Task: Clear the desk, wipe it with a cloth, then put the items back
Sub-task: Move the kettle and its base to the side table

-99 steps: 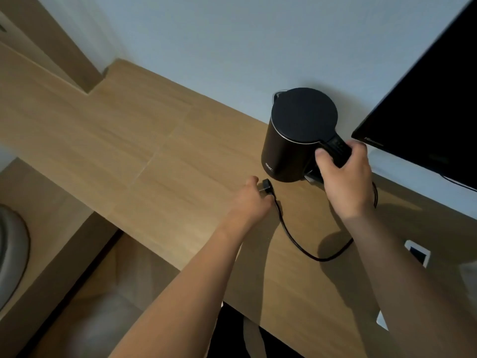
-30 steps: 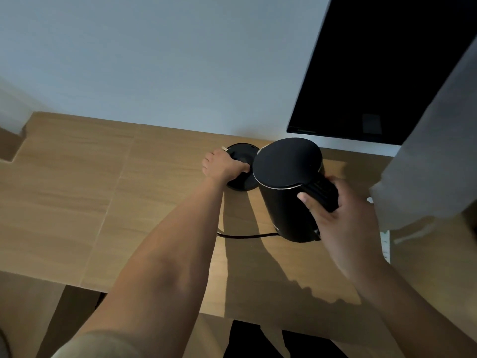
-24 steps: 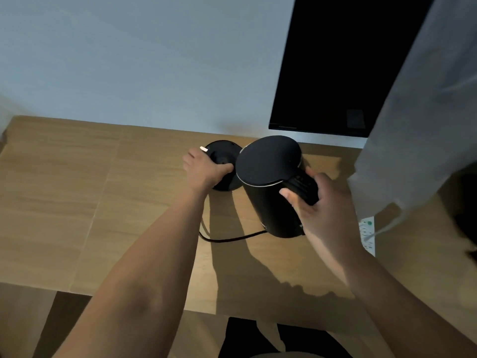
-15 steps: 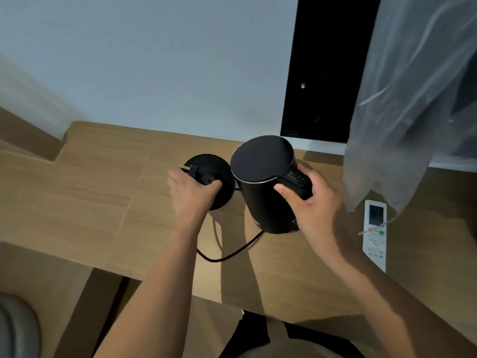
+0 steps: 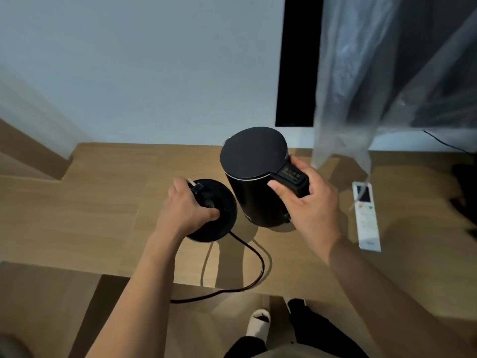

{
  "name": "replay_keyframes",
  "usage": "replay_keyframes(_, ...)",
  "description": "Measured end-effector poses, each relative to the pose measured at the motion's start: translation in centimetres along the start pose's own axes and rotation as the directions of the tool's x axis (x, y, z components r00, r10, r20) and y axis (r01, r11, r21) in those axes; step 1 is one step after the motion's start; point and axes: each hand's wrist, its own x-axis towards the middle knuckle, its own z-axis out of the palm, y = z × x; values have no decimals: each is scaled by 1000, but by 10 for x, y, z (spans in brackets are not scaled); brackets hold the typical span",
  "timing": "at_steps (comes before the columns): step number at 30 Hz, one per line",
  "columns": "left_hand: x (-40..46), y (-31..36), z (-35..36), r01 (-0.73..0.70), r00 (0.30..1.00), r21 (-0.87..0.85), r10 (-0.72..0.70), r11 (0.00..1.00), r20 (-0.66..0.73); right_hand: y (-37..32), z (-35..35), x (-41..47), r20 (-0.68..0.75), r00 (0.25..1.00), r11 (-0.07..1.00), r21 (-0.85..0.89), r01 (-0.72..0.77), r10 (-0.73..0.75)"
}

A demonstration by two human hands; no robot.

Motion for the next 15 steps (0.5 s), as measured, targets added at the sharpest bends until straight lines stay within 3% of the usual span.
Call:
replay_keyframes(7,-25,19,31,-153,939,121,106,981,326,4,-33,-79,-133,982,985,-89,-148,136)
replay_keyframes(11,-54,47,61,-251,892,144,171,957,418,16,-68,-122,-272,933,969,-12,-248,235)
replay_keyframes(15,-91,84,96,-365,856,156,264,918,445,34,-108,-171,-462,836,954,115,-277,298)
